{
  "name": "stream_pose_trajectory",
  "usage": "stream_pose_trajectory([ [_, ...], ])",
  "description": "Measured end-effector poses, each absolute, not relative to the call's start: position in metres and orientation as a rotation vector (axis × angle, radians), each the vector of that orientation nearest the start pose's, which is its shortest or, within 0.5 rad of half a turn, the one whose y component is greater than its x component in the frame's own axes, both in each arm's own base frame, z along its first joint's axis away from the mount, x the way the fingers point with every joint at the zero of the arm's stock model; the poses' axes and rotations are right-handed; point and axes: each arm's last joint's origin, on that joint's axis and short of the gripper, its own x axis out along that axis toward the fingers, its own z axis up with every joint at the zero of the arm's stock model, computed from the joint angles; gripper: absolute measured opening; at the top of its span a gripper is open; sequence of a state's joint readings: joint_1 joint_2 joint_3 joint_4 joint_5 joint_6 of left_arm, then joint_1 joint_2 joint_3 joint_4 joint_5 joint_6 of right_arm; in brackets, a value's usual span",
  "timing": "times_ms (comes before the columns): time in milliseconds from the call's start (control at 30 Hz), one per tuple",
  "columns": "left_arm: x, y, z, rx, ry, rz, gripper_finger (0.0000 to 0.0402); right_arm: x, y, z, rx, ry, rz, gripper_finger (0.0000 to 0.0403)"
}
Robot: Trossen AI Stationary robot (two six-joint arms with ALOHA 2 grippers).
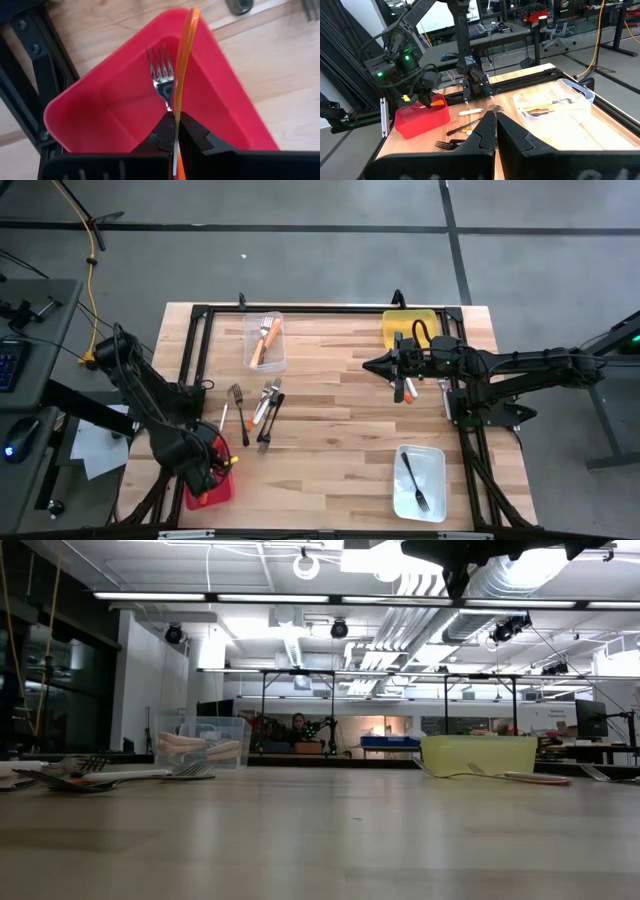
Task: Sort silverware by color (type)
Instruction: Put the orange-white fork into the red bin
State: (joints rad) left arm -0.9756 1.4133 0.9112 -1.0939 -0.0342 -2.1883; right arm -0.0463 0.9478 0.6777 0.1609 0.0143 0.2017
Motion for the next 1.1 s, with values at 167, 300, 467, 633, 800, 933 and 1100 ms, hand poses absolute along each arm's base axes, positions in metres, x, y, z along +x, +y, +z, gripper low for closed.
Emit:
stream_pose_trajectory([
  [167, 0.1246, -0.1819, 0.2007, -0.908, 1.323, 0.963, 0.0000, 0.2140, -0.0103, 0.2998, 0.203, 0.103, -0.071, 0.0000],
  [300, 0.1246, -0.1819, 0.2008, -0.887, 1.332, 0.942, 0.0000, 0.2140, -0.0103, 0.2998, 0.202, 0.103, -0.071, 0.0000],
  [467, 0.1247, -0.1818, 0.2008, -0.870, 1.337, 0.926, 0.0006, 0.2138, -0.0103, 0.2988, 0.200, 0.114, -0.072, 0.0000],
  [633, 0.1247, -0.1818, 0.2008, -0.869, 1.338, 0.926, 0.0016, 0.2137, -0.0102, 0.2976, 0.202, 0.126, -0.073, 0.0000],
  [800, 0.1247, -0.1817, 0.2008, -0.870, 1.337, 0.927, 0.0028, 0.2137, -0.0103, 0.2976, 0.201, 0.126, -0.073, 0.0000],
  [933, 0.1247, -0.1818, 0.2009, -0.870, 1.337, 0.926, 0.0045, 0.2137, -0.0103, 0.2976, 0.199, 0.126, -0.074, 0.0000],
  [1100, 0.1241, -0.1810, 0.2029, -0.878, 1.338, 0.918, 0.0079, 0.2137, -0.0103, 0.2976, 0.181, 0.126, -0.073, 0.0000],
])
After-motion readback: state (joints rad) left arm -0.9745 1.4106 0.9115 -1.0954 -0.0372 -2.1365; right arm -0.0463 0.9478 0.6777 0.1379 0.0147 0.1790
